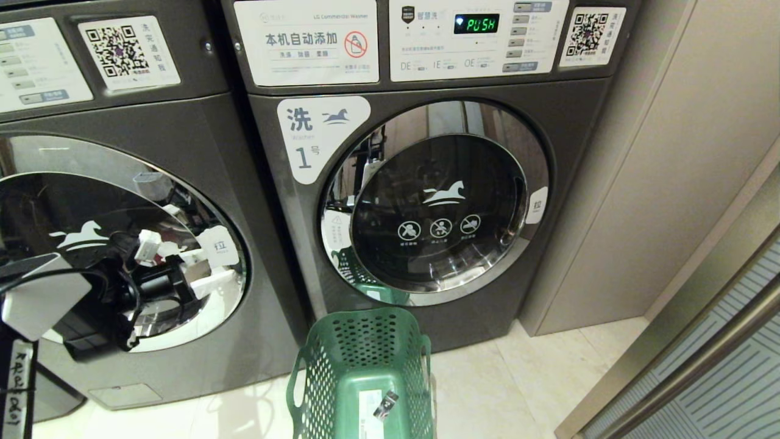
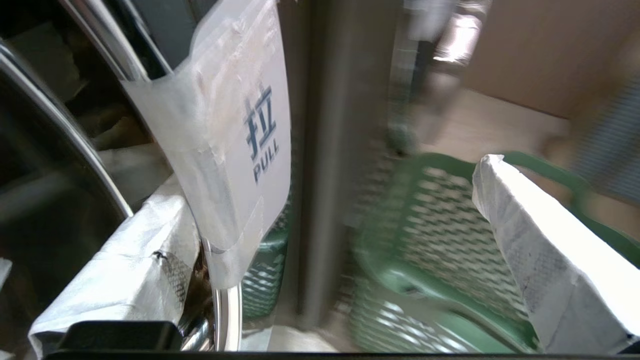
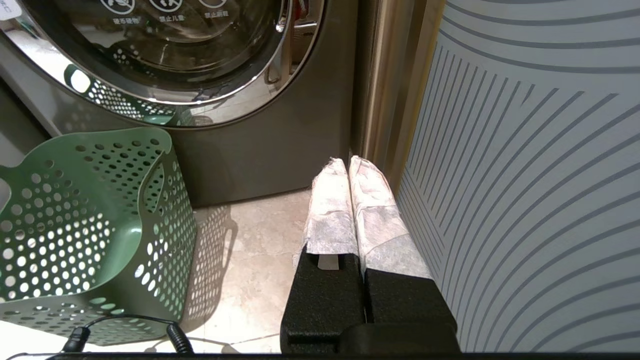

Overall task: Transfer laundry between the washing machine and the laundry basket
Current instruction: Open the lid of the washing machine

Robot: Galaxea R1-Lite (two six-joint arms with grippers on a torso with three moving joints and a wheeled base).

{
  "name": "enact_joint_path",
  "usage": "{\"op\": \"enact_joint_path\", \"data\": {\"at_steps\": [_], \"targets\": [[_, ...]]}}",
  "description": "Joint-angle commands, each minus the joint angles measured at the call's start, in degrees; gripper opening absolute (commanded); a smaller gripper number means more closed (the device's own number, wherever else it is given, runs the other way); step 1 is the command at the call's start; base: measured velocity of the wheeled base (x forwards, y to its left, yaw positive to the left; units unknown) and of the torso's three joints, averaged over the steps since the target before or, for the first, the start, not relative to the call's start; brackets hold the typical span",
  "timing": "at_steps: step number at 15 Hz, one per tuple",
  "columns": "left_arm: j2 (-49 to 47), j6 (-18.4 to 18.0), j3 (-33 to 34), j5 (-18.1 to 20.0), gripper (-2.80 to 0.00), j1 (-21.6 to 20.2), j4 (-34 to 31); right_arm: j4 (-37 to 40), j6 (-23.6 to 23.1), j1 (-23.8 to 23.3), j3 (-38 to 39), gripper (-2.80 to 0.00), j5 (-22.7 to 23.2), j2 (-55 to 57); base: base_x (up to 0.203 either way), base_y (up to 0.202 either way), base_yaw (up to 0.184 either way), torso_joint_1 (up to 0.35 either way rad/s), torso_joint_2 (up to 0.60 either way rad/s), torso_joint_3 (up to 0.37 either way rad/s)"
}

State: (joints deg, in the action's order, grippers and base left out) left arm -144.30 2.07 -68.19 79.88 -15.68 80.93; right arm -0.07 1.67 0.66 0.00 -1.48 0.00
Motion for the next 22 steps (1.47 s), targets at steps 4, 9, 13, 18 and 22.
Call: {"op": "enact_joint_path", "data": {"at_steps": [4,9,13,18,22], "targets": [[1.8,0.0,5.5,0.9,0.0,1.0,3.3,0.0,0.0,0.0,0.0,-2.8,0.0,0.1,0.0,0.0,0.0,0.0,0.0,0.0],[2.2,-0.1,5.8,0.3,0.0,-5.2,4.0,0.0,0.0,0.0,0.0,-2.8,0.0,0.1,0.0,0.0,0.0,0.0,0.0,0.0],[5.5,0.0,6.5,0.1,0.0,-15.8,4.0,0.0,0.0,0.0,0.0,-2.8,0.0,0.1,0.0,0.0,0.0,0.0,0.0,0.0],[19.1,0.1,18.8,0.0,0.0,-26.7,3.9,0.0,0.0,0.0,0.0,-2.8,0.0,0.1,0.0,0.0,0.0,0.0,0.0,0.0],[41.6,5.6,27.6,-0.1,0.0,-36.1,3.7,0.0,0.0,0.0,0.0,-2.8,0.0,0.1,0.0,0.0,0.0,0.0,0.0,0.0]]}}
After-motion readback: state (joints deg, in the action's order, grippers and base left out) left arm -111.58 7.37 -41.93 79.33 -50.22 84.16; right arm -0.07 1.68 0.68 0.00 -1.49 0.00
